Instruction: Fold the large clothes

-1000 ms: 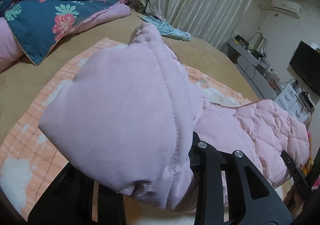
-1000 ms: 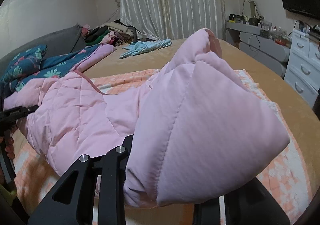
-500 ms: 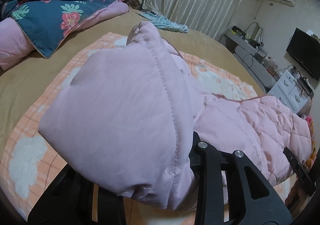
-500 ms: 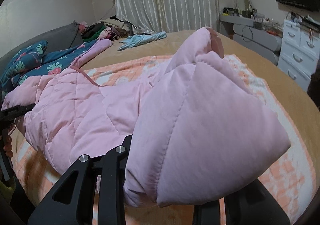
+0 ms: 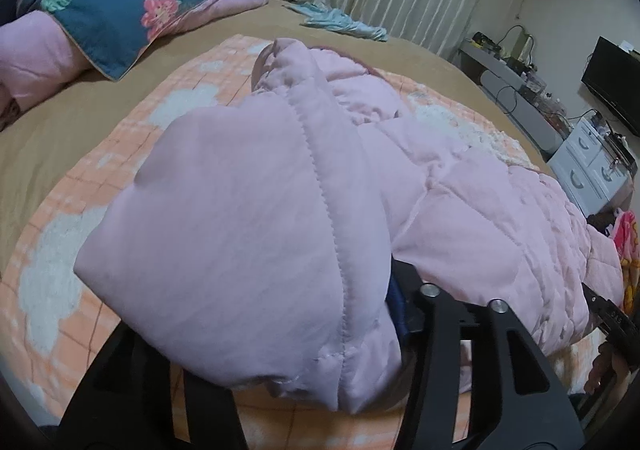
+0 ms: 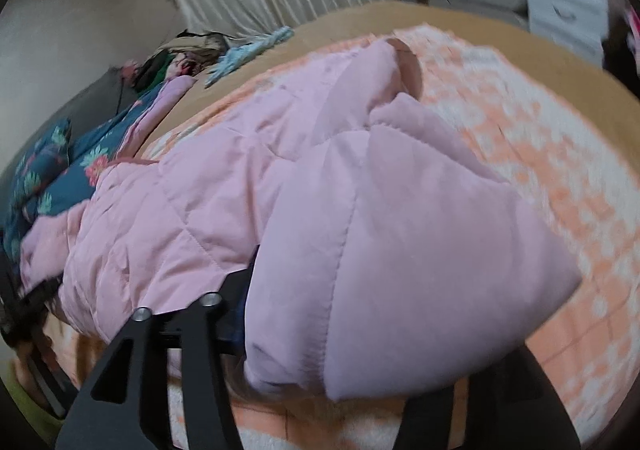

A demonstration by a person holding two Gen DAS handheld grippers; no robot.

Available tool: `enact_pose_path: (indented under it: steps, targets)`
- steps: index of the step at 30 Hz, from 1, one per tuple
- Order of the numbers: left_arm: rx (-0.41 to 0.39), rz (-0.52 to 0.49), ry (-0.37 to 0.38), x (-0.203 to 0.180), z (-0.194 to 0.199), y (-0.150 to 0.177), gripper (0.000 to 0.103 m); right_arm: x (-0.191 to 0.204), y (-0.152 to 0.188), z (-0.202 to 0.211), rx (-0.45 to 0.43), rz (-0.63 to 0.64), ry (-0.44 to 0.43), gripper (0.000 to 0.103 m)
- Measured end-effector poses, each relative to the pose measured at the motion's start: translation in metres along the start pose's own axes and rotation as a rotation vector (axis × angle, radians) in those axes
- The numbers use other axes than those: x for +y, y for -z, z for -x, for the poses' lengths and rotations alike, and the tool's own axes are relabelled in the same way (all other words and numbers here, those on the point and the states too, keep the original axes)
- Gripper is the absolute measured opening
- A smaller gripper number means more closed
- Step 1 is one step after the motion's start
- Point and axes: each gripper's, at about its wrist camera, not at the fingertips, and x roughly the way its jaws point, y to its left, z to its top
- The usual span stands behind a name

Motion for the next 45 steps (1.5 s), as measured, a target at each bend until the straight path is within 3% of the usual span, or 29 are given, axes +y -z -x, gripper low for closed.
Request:
enact_pose_path:
  steps: [2, 5, 9, 11, 19, 32, 45]
  targets:
    - [0.011, 0.012, -0.006, 0.007, 0.0, 0.001, 0.055, -0.006, 0.003, 0.002, 0.011, -0.033, 0.004, 0.074]
    - [0.019, 0.023, -0.024, 0.012, 0.006, 0.005, 0.069, -0.012, 0.008, 0.01, 0.022, -0.058, 0.028, 0.088]
    - [0.02, 0.011, -0.058, 0.014, 0.017, 0.01, 0.089, -0.017, 0.019, 0.026, 0.016, -0.048, 0.063, 0.098]
    - [0.023, 0.009, -0.054, 0.017, 0.025, 0.013, 0.092, -0.017, 0.021, 0.035, 0.009, -0.044, 0.083, 0.098]
    - [-0.017, -0.019, -0.086, 0.009, 0.062, 0.016, 0.094, -0.007, 0.033, 0.079, -0.058, 0.036, 0.129, 0.099]
    - [-0.138, -0.113, -0.005, -0.035, 0.13, 0.022, 0.094, 0.057, 0.043, 0.159, -0.21, 0.23, 0.103, 0.099]
    - [-0.165, -0.197, 0.075, -0.066, 0.149, 0.06, 0.094, 0.111, 0.074, 0.18, -0.246, 0.338, 0.086, 0.099]
